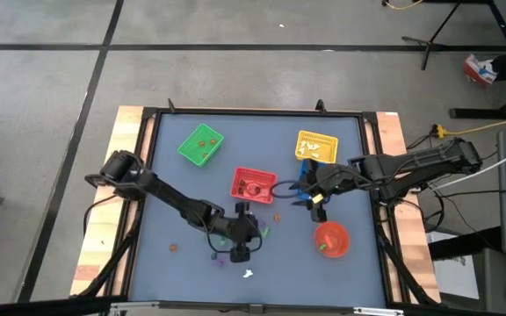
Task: Sort Halloween decoration
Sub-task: Put the green skeleton toy into the orange bin
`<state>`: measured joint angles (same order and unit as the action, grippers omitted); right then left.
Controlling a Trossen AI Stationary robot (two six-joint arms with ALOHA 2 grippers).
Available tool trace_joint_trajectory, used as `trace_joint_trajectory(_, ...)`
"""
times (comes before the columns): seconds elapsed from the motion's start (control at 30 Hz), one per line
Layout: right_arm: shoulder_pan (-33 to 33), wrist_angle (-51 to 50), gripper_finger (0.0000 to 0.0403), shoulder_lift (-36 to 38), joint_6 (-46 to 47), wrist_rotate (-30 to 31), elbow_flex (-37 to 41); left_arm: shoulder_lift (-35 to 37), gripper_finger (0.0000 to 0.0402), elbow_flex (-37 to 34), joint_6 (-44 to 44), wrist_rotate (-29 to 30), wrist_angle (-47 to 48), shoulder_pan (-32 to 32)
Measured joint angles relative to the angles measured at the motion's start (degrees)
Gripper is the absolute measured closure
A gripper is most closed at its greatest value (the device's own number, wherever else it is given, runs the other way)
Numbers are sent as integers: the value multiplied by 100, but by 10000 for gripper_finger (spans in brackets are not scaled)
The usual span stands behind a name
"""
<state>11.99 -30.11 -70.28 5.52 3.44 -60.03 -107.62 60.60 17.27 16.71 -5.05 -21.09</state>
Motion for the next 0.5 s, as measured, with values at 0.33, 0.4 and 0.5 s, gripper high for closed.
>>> trace_joint_trajectory(0.33, -2, 652, 182, -11, 1578, 4, -6, 376, 376, 46, -1734, 1222, -1337, 325)
trace_joint_trajectory(0.4, -2, 666, 182, -11, 2063, 3, -7, 388, 376, 130, -2265, 1575, -1588, 350)
trace_joint_trajectory(0.5, -2, 668, 182, -11, 2758, 6, -6, 385, 376, 236, -2877, 1964, -1829, 362)
